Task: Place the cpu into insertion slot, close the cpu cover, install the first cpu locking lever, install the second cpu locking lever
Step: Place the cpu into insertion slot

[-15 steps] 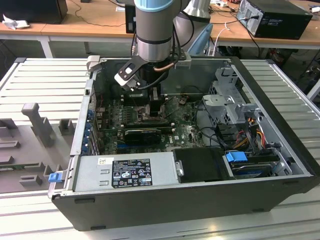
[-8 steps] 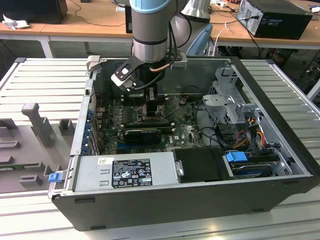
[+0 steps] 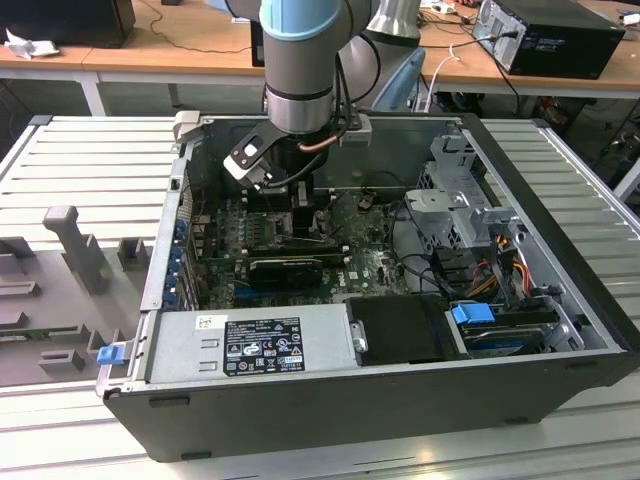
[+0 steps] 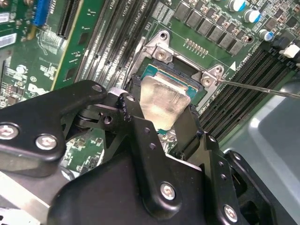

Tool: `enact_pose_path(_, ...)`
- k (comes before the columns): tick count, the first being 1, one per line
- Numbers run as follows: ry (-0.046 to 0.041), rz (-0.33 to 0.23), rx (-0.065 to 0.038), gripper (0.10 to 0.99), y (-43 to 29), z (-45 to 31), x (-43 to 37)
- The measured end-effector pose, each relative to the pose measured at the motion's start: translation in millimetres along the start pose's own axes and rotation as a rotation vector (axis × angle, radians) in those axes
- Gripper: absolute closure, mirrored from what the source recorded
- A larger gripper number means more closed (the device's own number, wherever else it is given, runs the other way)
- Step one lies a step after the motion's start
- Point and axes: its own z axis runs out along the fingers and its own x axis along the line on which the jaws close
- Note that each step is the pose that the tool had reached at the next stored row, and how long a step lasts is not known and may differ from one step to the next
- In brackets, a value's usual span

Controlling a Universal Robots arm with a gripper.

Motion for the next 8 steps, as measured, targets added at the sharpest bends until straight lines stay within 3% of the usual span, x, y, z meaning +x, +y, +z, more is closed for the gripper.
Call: enact_pose_path(8, -0.0004, 0.013, 0.000, 0.557, 1.0, 7.4, 1.8)
